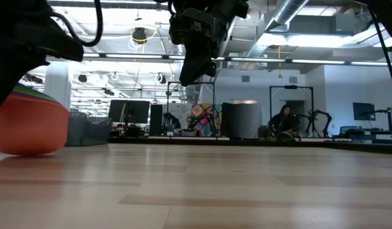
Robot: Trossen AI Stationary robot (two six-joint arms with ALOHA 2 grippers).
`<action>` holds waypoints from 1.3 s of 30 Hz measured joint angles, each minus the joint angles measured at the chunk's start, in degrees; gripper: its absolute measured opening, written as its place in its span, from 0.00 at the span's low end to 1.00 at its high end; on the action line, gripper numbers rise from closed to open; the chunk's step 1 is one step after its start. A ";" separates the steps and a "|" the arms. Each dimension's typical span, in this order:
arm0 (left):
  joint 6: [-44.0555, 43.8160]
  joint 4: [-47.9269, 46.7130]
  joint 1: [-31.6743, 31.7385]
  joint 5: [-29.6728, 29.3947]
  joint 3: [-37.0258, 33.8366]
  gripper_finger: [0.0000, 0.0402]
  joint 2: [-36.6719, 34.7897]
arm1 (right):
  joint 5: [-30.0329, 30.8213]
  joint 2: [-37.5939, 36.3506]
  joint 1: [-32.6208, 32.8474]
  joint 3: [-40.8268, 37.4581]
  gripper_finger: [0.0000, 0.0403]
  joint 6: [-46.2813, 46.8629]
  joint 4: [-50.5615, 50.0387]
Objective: Nest measuring cups in basket
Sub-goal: Put the stacked measuring cups into the black bin
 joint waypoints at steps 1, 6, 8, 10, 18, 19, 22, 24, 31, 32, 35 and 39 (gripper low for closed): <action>0.79 0.00 0.28 0.00 0.00 0.36 0.00 | 0.00 0.00 0.01 0.00 0.26 0.05 0.02; 4.27 1.14 1.48 0.04 0.00 0.36 0.17 | 0.00 0.00 0.02 0.00 0.26 0.20 0.02; 4.32 1.43 1.54 -0.07 0.00 0.36 0.17 | 0.00 0.00 0.02 0.00 0.26 0.22 0.00; 4.30 1.67 1.54 -0.07 0.00 0.36 0.17 | 0.00 0.00 0.02 0.00 0.26 0.23 -0.13; 4.65 4.39 1.39 -0.09 0.00 0.36 0.17 | 0.00 0.00 0.02 0.00 0.26 0.40 -0.31; 4.69 4.81 1.39 -0.18 0.00 0.36 0.17 | 0.00 0.00 0.02 0.00 0.26 0.39 -0.31; 4.67 5.70 1.39 -0.53 0.00 0.36 0.17 | 0.00 0.00 0.00 0.00 0.26 0.38 -0.31; 4.71 6.43 1.38 -0.82 0.00 0.36 0.18 | 0.00 0.00 0.02 0.00 0.26 0.38 -0.31; 4.13 7.65 1.36 -4.12 0.00 0.36 0.20 | 0.26 0.00 0.32 0.00 0.26 0.38 -0.31; 3.64 7.63 1.36 -4.71 0.00 0.36 0.20 | 0.32 0.00 0.50 0.00 0.26 0.38 -0.28; 2.93 7.41 1.43 -6.40 0.00 0.36 0.20 | 1.21 0.00 1.11 0.00 0.26 0.37 -0.29; 2.90 7.01 1.94 -7.09 0.00 0.36 0.20 | 1.97 0.00 1.76 0.00 0.26 0.31 -0.23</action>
